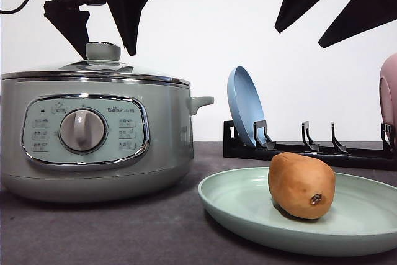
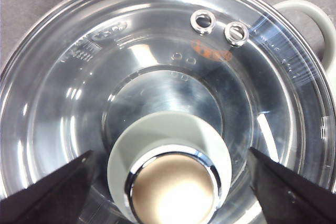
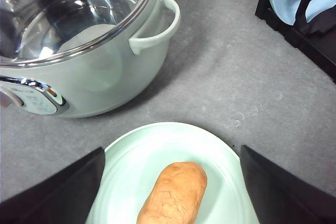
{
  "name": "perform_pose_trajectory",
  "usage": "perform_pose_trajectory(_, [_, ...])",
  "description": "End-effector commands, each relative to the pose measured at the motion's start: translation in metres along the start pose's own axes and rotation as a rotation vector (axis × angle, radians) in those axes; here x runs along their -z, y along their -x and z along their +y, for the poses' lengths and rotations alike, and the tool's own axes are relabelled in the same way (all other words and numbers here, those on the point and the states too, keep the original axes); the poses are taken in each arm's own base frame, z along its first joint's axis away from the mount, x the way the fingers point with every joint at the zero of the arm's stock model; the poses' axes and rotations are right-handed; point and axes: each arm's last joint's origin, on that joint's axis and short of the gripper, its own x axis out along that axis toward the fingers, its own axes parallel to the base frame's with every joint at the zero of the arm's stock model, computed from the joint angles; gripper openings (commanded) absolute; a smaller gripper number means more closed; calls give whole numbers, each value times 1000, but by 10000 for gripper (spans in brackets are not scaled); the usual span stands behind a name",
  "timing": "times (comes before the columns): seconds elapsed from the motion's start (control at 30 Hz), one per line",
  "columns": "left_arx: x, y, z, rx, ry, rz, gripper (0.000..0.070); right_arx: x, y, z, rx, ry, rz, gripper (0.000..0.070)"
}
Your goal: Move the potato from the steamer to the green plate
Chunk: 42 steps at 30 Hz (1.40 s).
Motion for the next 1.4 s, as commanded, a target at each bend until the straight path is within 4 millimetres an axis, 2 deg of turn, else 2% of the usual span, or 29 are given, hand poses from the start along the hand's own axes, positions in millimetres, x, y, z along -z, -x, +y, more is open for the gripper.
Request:
perform_pose_trajectory(0.0, [-2,17,-3,3,-1,-60,598,-5,2,2,-10,-5,-19,519])
perform_pose_trajectory(0.2, [11,64,-7,2,1,-177,596,-6,2,4,-51,-4,-16,519])
perform_pose_trajectory(0.37, [32,105,-13,52,-13,-270,595,-7,5,6,-120,-6,4,519])
perform_pose_trajectory(0.53, [55,133,-17,112,-28,-304,595,-10,12,9,-190,-11,47,519])
perform_pose_trajectory(0.8, [77,150,-21,166,-33,-269,590,-15,23,14,-303,-31,106,519])
perform_pose_trajectory(1.03, [79,150,-21,170,-32,-258,580,-9,27,14,-329,-52,183,519])
perform_pose_trajectory(1.1, [79,150,-21,170,-32,-258,507,-9,27,14,-328,-54,190,518])
perform_pose_trajectory(1.13, [79,150,-21,170,-33,-258,453,-9,27,14,-328,-54,190,517])
perform_pose_trajectory(1.17, [79,150,-21,170,-32,-258,368,-9,27,14,-328,-54,190,478])
perform_pose_trajectory(1.2, [79,150,-21,170,-32,-258,273,-9,27,14,-328,-54,190,398])
perform_pose_trajectory(1.27, [79,150,-21,170,-32,-258,81,-9,26,14,-326,-48,188,148])
perform_pose_trajectory(1.3, [79,150,-21,170,-32,-258,23,-9,26,14,-326,-43,186,55])
perform_pose_trajectory(1.33, [79,150,-21,170,-32,-258,2,-9,26,14,-327,-38,184,5])
perform_pose_trajectory(1.37, [79,150,-21,170,-32,-258,0,-9,26,14,-327,-37,182,0])
